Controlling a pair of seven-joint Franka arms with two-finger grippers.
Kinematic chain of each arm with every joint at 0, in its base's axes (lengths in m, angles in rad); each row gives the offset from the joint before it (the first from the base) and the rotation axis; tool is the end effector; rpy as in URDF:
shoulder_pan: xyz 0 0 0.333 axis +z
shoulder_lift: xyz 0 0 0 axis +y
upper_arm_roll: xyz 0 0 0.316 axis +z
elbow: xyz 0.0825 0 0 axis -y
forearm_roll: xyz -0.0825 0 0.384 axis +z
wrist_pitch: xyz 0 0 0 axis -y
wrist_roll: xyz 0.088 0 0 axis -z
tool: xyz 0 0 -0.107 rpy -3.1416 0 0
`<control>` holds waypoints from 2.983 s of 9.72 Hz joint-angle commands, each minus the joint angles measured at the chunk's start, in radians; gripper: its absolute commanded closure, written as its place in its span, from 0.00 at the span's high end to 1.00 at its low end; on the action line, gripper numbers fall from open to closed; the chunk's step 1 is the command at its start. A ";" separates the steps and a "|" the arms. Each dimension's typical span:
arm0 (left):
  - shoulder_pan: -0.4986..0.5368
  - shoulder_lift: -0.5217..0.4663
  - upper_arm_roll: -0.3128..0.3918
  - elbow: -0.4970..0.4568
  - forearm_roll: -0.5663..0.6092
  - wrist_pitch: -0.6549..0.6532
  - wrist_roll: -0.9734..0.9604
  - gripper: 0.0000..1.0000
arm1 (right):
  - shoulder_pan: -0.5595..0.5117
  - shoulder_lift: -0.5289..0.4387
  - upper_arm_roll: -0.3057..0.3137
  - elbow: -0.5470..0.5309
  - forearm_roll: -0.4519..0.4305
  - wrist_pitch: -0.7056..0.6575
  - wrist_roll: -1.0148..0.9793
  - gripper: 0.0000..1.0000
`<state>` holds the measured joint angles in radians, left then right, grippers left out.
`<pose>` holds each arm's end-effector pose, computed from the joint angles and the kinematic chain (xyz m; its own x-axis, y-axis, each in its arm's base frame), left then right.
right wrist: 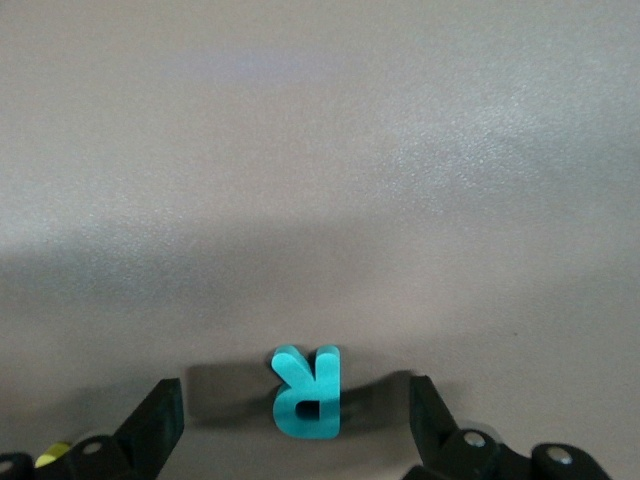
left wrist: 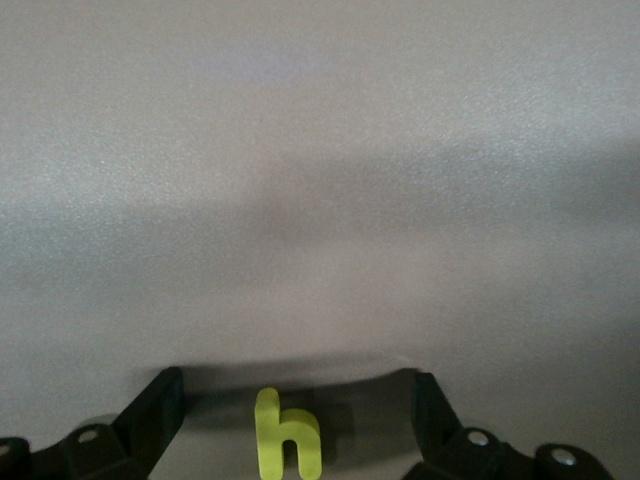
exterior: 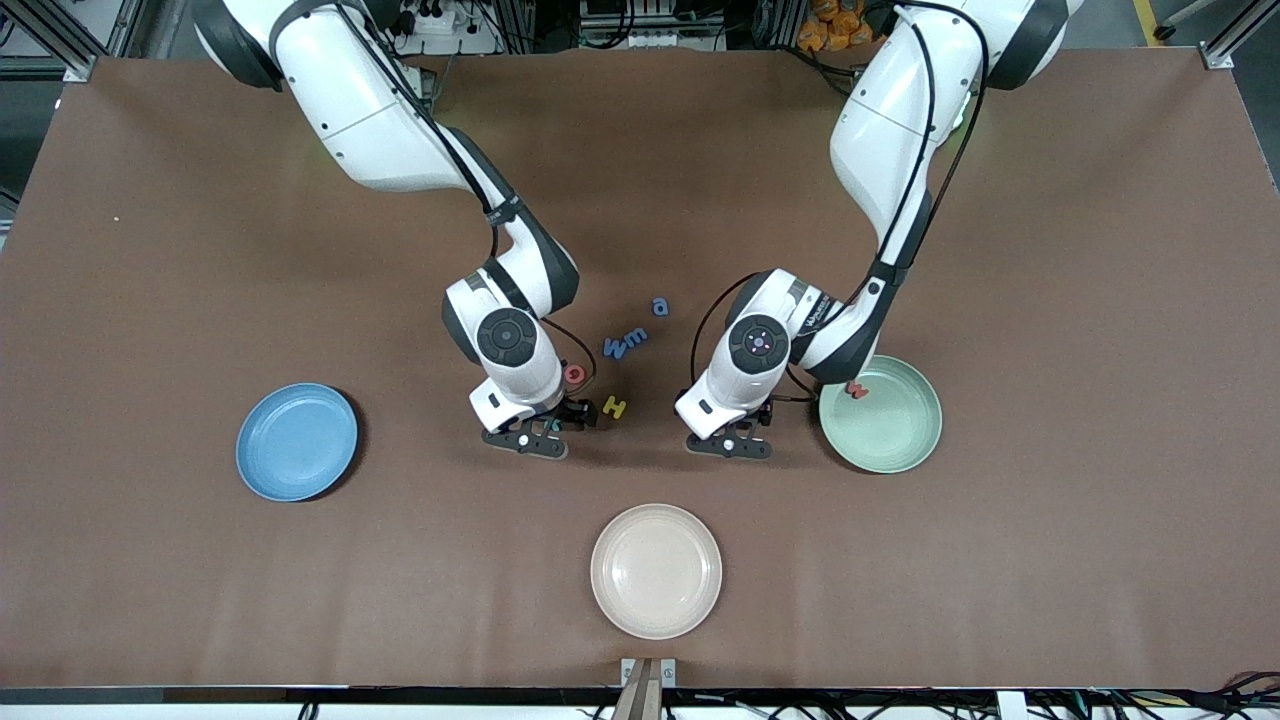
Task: Sort uppercase to blue plate, lowercase to green plate
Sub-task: 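Grasp the yellow h with the left gripper while the right grasps teal R, then place the h on the green plate while the right gripper drops R on blue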
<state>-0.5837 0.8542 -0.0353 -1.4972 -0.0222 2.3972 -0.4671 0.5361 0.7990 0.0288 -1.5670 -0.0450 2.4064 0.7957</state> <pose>0.5857 -0.4123 0.1642 0.9923 -0.1222 0.0216 -0.1233 -0.9907 0.0583 0.5964 0.3742 0.1747 0.9779 -0.2059 0.0363 -0.2053 -0.9785 -0.0215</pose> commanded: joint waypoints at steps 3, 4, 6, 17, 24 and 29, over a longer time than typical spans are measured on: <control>0.002 -0.018 0.002 -0.018 0.024 -0.070 -0.013 0.79 | -0.002 0.005 0.005 -0.005 0.011 0.013 -0.013 1.00; 0.005 -0.018 0.002 -0.018 0.024 -0.087 -0.012 0.72 | -0.004 0.006 0.005 -0.005 0.011 0.013 -0.012 1.00; 0.005 -0.023 0.002 -0.015 0.024 -0.107 -0.012 0.60 | -0.002 0.006 0.005 -0.004 0.011 0.013 -0.012 1.00; 0.007 -0.024 0.003 -0.005 0.024 -0.127 -0.005 0.10 | -0.043 -0.052 0.005 -0.004 0.016 0.001 -0.003 0.00; 0.113 -0.104 0.017 0.002 0.054 -0.321 0.133 0.00 | -0.281 -0.217 -0.004 -0.137 -0.003 -0.072 -0.250 0.00; 0.289 -0.185 0.012 -0.017 0.067 -0.432 0.471 0.00 | -0.454 -0.329 -0.004 -0.335 -0.053 -0.015 -0.533 0.00</control>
<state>-0.3474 0.7071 -0.0104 -1.4849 0.0208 1.9850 -0.0980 0.1326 0.5437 0.0078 -1.7908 -0.0798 2.3440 0.3367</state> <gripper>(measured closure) 0.736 0.718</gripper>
